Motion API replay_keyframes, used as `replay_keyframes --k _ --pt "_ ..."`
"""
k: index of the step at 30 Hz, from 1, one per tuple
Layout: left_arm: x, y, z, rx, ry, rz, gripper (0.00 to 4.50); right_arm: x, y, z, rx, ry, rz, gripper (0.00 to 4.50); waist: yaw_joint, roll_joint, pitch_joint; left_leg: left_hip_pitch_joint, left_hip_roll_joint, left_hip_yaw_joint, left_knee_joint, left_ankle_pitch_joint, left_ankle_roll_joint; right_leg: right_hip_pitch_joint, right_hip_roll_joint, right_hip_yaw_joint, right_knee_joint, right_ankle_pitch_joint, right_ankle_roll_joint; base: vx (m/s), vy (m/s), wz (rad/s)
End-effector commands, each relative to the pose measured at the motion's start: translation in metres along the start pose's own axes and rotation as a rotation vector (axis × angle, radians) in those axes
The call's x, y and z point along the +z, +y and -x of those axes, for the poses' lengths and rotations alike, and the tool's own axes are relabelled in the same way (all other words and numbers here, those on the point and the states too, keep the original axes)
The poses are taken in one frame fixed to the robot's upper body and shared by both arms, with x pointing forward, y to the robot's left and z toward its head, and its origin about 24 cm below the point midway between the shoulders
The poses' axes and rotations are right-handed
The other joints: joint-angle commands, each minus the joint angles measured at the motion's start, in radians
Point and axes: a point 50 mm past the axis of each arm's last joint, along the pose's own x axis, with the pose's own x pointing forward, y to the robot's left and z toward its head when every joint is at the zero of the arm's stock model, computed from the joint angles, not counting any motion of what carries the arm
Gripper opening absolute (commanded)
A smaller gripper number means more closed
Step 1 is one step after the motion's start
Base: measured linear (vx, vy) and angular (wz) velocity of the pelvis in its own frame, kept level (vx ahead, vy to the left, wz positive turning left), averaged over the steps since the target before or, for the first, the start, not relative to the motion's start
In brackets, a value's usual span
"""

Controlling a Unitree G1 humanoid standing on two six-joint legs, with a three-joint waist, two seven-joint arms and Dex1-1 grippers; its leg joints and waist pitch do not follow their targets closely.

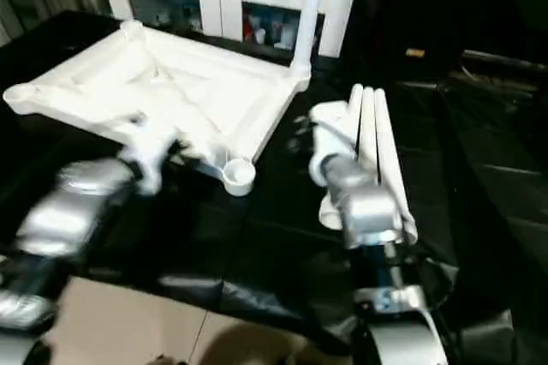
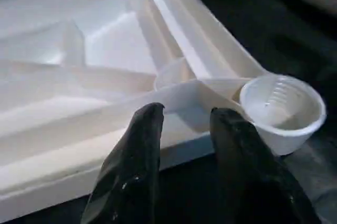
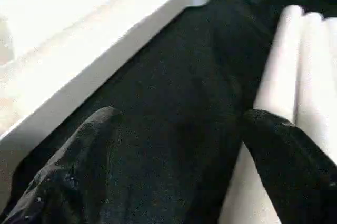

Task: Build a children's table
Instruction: Rotate table base, then pick table leg

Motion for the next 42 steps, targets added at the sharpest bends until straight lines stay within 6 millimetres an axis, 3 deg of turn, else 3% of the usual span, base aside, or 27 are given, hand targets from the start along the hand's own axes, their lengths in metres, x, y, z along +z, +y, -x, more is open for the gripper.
replay_keyframes --k 1,2,5,6,9,14,23,32,35,37,38,40,42 --pt "0.007 -0.004 0.007 -0.043 -0.028 -0.001 1.82 0.009 -0.008 0.004 -0.05 0.002 -0.021 4.08 0.003 0.012 -0.078 0.017 0.016 0.0 -0.062 -0.118 -0.024 0.057 -0.062 0.049 -0.052 -0.089 -0.189 0.0 0.0 0.0" --pt "0.012 -0.008 0.014 -0.095 -0.048 -0.012 1.82 0.01 -0.016 0.005 -0.084 0.038 -0.055 4.08 0.001 -0.006 -0.074 0.016 0.017 0.002 -0.064 -0.124 -0.027 0.055 -0.062 0.05 -0.055 -0.117 -0.176 0.0 0.0 0.0" --pt "0.015 -0.015 0.02 -0.171 -0.047 -0.006 1.84 0.009 -0.021 0.005 -0.094 0.086 -0.09 4.42 0.007 0.001 -0.07 0.022 0.015 0.004 -0.064 -0.142 -0.041 0.047 -0.061 0.052 -0.057 -0.167 -0.147 0.0 0.0 0.0" --pt "0.015 -0.018 0.022 -0.186 -0.043 -0.002 1.84 0.008 -0.023 0.005 -0.097 0.107 -0.101 4.42 0.008 -0.006 -0.069 0.021 0.014 0.005 -0.065 -0.148 -0.044 0.046 -0.06 0.052 -0.06 -0.18 -0.135 0.0 0.0 0.0" --pt "0.014 -0.024 0.025 -0.23 -0.027 -0.002 1.84 0.003 -0.026 0.003 -0.107 0.176 -0.137 4.47 0.009 -0.006 -0.07 0.019 0.012 0.004 -0.064 -0.142 -0.053 0.048 -0.063 0.053 -0.06 -0.204 -0.116 0.0 0.0 0.0" --pt "0.013 -0.03 0.028 -0.262 0.0 -0.002 1.84 -0.009 -0.017 0.003 -0.046 0.27 -0.18 4.47 0.006 -0.011 -0.072 0.012 0.009 0.004 -0.062 -0.112 -0.048 0.052 -0.061 0.053 -0.057 -0.182 -0.107 0.0 0.0 0.0" --pt "0.014 -0.032 0.034 -0.284 0.03 -0.013 1.84 -0.035 -0.012 0.001 -0.023 0.398 -0.255 4.47 0.006 -0.009 -0.07 0.017 0.008 0.003 -0.063 -0.151 -0.069 0.044 -0.06 0.052 -0.061 -0.242 -0.093 0.0 0.0 0.0" --pt "0.014 -0.037 0.038 -0.325 0.064 0.011 1.84 -0.047 -0.013 0.0 -0.014 0.458 -0.329 4.47 0.01 -0.013 -0.072 0.015 0.008 0.004 -0.061 -0.126 -0.064 0.046 -0.059 0.052 -0.056 -0.214 -0.096 0.0 0.0 0.0" --pt "0.014 -0.039 0.039 -0.342 0.067 0.01 1.84 -0.049 -0.013 -0.001 -0.007 0.466 -0.348 4.14 0.01 -0.013 -0.072 0.015 0.008 0.004 -0.061 -0.122 -0.064 0.046 -0.059 0.051 -0.055 -0.206 -0.1 0.0 0.0 0.0" --pt "0.015 -0.04 0.038 -0.345 0.053 -0.008 2.11 -0.051 -0.013 -0.002 0.0 0.471 -0.362 4.01 0.011 -0.014 -0.072 0.015 0.008 0.004 -0.061 -0.122 -0.064 0.047 -0.061 0.051 -0.055 -0.208 -0.1 0.0 0.0 0.0" --pt "0.016 -0.039 0.036 -0.308 0.036 -0.04 2.18 -0.052 -0.013 -0.003 0.007 0.477 -0.374 3.88 0.009 -0.019 -0.072 0.014 0.008 0.005 -0.061 -0.126 -0.065 0.047 -0.06 0.051 -0.057 -0.214 -0.096 0.0 0.0 0.0" --pt "0.015 -0.037 0.035 -0.267 0.042 -0.062 2.18 -0.052 -0.012 -0.003 0.011 0.48 -0.379 3.76 0.01 -0.018 -0.072 0.014 0.009 0.004 -0.062 -0.132 -0.067 0.047 -0.06 0.051 -0.058 -0.221 -0.09 0.0 0.0 0.0" --pt "0.012 -0.035 0.032 -0.206 0.078 -0.091 2.37 -0.053 -0.012 -0.004 0.013 0.479 -0.385 3.61 0.008 -0.023 -0.073 0.017 0.011 0.002 -0.063 -0.151 -0.073 0.045 -0.059 0.05 -0.059 -0.24 -0.076 0.0 0.0 0.0"
